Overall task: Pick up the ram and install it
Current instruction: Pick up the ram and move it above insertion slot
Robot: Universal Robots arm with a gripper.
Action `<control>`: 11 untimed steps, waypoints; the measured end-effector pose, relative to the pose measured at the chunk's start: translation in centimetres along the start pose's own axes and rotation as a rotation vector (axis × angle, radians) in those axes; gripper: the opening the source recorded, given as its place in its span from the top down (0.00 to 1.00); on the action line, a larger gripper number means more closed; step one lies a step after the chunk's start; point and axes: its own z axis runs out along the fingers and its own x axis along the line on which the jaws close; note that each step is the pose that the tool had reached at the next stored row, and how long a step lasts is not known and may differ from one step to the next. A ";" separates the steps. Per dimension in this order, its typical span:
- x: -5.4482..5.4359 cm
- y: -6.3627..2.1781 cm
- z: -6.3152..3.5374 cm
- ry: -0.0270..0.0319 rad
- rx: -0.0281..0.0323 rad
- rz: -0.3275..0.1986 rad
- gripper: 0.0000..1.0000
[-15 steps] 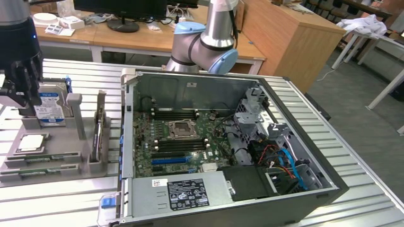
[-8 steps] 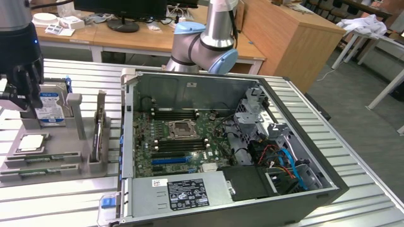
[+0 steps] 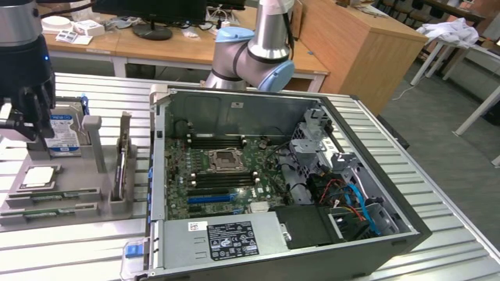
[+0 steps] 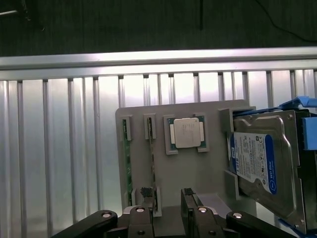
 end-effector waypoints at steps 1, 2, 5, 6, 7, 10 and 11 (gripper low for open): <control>0.0 -0.01 0.12 0.0000 0.0001 0.000 0.64; 0.0 -0.01 0.23 0.0001 0.0000 0.000 0.64; 0.0 -0.03 0.73 -0.0001 0.0001 0.000 0.64; 0.0 -0.04 0.86 0.0000 0.0000 0.000 0.64; 0.0 -0.04 0.98 -0.0001 0.0001 0.000 0.64; 0.0 -0.06 1.35 0.0000 0.0000 0.000 0.64; 0.0 -0.06 1.48 -0.0001 0.0001 0.000 0.64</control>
